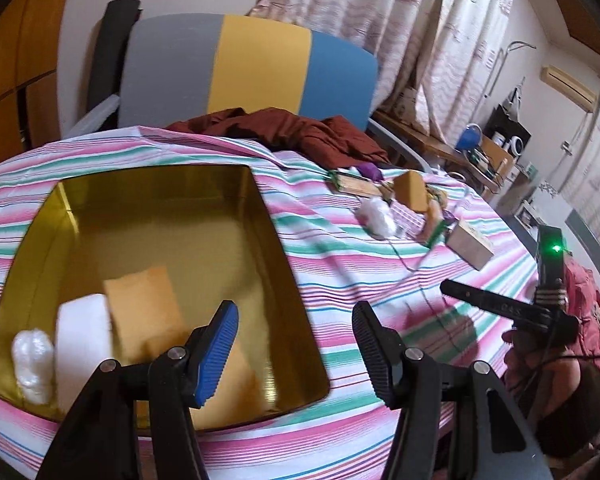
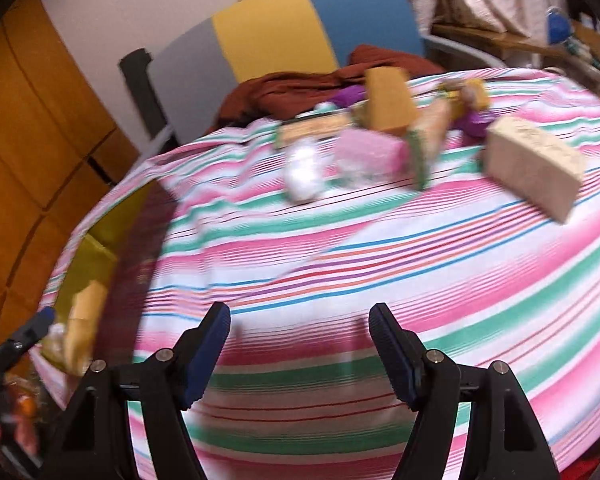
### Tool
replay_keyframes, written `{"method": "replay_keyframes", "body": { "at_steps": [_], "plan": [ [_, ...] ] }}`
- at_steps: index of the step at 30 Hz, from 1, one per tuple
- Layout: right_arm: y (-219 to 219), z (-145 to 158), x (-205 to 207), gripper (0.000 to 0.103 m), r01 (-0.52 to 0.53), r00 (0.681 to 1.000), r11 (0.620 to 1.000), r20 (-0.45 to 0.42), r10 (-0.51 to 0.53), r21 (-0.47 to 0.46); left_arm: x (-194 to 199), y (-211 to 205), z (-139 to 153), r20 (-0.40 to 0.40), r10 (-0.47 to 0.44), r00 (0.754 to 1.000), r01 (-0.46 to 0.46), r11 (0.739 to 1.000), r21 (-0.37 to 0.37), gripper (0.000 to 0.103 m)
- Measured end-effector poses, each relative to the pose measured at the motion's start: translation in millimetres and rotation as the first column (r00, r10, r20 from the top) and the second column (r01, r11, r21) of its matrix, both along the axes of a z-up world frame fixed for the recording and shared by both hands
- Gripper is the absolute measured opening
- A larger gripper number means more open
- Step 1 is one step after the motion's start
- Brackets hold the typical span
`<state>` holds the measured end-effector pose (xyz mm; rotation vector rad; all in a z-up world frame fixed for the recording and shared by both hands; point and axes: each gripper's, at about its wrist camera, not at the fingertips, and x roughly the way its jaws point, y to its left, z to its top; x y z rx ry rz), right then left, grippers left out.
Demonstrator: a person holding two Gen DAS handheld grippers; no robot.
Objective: Organize objects
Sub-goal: 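Withdraw both tools from the tray toward the cream box and snack bar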
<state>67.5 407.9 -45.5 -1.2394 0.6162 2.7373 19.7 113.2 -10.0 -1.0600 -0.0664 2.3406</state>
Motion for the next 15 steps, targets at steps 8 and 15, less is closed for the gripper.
{"method": "replay_keyframes", "body": {
  "at_steps": [8,15],
  "plan": [
    [87.1,13.3,22.1,0.087,0.158,0.987,0.979,-0.042,-0.154,0.132,5.9,39.2,-4.4,0.031,-0.1,0.994,0.101,0.994,-0.029,0.069],
    [154.9,28.7,9.4,0.093,0.245,0.968,0.938,-0.11,-0.224,0.245,8.0,71.8,-6.1,0.069,-0.192,0.979,0.195,0.98,-0.046,0.071]
  ]
}}
